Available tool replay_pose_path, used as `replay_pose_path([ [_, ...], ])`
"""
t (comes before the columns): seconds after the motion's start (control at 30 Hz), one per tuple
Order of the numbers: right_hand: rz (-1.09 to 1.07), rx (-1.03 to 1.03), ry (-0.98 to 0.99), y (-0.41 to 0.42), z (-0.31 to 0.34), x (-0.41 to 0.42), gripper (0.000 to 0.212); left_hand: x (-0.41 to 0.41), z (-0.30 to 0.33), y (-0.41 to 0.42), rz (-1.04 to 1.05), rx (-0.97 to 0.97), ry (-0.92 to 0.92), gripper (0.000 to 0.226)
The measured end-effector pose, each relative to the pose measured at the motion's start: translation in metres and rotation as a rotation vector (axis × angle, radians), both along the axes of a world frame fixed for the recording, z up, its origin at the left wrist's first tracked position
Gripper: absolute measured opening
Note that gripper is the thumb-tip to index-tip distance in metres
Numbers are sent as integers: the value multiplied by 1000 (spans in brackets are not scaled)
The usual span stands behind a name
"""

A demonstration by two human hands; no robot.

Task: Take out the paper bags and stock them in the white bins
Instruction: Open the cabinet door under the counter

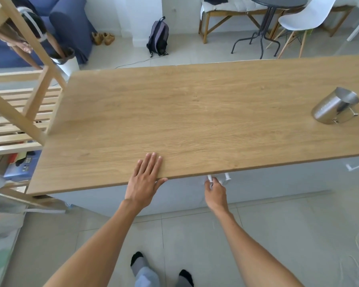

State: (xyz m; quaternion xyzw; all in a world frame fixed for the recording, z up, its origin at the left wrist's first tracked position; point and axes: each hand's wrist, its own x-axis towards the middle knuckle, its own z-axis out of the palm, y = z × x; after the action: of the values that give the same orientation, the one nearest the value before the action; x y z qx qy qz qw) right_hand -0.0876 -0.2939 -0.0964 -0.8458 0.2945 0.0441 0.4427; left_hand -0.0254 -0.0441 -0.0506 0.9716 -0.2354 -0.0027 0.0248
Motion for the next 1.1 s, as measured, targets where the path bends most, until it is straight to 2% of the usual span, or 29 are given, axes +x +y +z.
replay_pose_path([
  [0.17, -3, -23, 1, 4, 0, -29, 31, -4, 2, -2, 36, -26, 44, 78],
  [0.33, -28, -14, 6, 17, 3, -73, 31, -45, 5, -11, 165, -254, 119, 69],
  [0.5, -61, -76, 12, 35, 4, -116, 29, -87, -4, 9, 91, -337, 166, 65],
  [0.6, -86, -85, 33, 47, 8, -140, 30, -101, -8, 26, 66, -257, 209, 60],
  [0.7, -138, -118, 7, 64, 17, -165, 22, -112, -7, 37, -1, -137, 149, 51],
  [0.8, -220, -365, -135, 83, 25, -183, 29, -118, -3, 40, -15, -126, 137, 45],
  [0.87, -118, -534, -225, 89, 38, -182, 34, -122, 0, 42, -21, -115, 144, 44],
  [0.93, 164, -613, -270, 91, 50, -172, 36, -124, 3, 43, -22, -113, 152, 44],
  [1.03, 522, -623, -155, 92, 58, -149, 40, -125, 5, 43, -22, -117, 192, 45],
  [1.1, 548, -600, -110, 95, 60, -143, 37, -127, 5, 45, -24, -122, 213, 47],
])
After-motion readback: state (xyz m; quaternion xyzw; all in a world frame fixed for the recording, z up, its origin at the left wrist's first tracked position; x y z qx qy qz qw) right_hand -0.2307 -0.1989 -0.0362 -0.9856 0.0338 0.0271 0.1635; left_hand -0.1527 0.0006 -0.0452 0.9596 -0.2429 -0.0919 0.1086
